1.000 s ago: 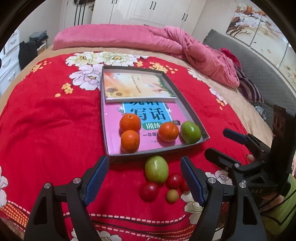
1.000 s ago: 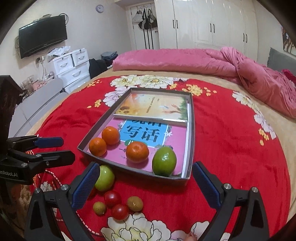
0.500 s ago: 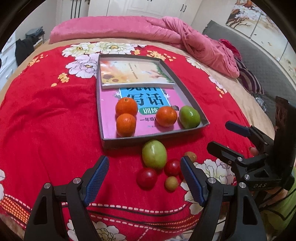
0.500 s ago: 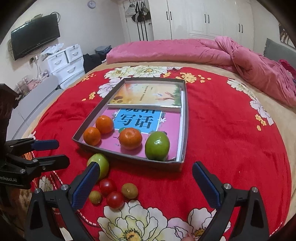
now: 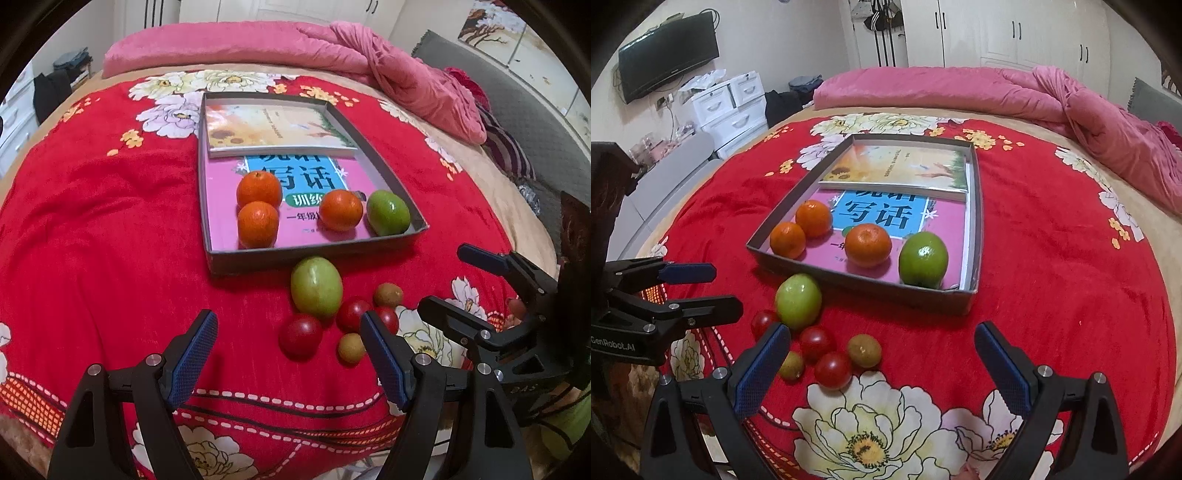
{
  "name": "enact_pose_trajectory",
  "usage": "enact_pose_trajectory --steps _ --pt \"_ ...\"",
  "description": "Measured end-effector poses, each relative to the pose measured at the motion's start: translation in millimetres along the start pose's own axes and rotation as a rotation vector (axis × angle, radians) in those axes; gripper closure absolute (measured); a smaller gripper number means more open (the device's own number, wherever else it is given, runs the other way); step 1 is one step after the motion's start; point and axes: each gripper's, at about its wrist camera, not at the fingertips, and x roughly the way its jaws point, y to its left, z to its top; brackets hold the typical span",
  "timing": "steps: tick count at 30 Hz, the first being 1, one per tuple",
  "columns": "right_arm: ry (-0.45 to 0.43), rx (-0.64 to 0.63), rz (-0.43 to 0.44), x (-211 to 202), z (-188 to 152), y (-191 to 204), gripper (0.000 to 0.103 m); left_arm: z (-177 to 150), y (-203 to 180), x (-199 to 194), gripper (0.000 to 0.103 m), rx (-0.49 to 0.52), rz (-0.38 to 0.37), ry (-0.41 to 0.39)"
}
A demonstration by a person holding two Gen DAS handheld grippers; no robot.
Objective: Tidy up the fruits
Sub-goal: 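Move both open grippers down toward the red cherry tomatoes beside the tray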
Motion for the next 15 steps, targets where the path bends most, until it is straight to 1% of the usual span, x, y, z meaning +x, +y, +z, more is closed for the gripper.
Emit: enact_pose_trajectory --steps 7,13,15 --pt "0.03 -0.005 0.007 3 -6 6 0.003 -2 -2 5 0.023 0.012 -0.002 0.026" --pt "0.057 -0.021 0.01 7 -11 10 0.008 -4 -4 11 0.023 0.023 -0.009 0.044" --pt "0.067 -0.021 0.014 8 -12 11 0.013 -5 -4 11 0.023 0.026 -0.009 0.049"
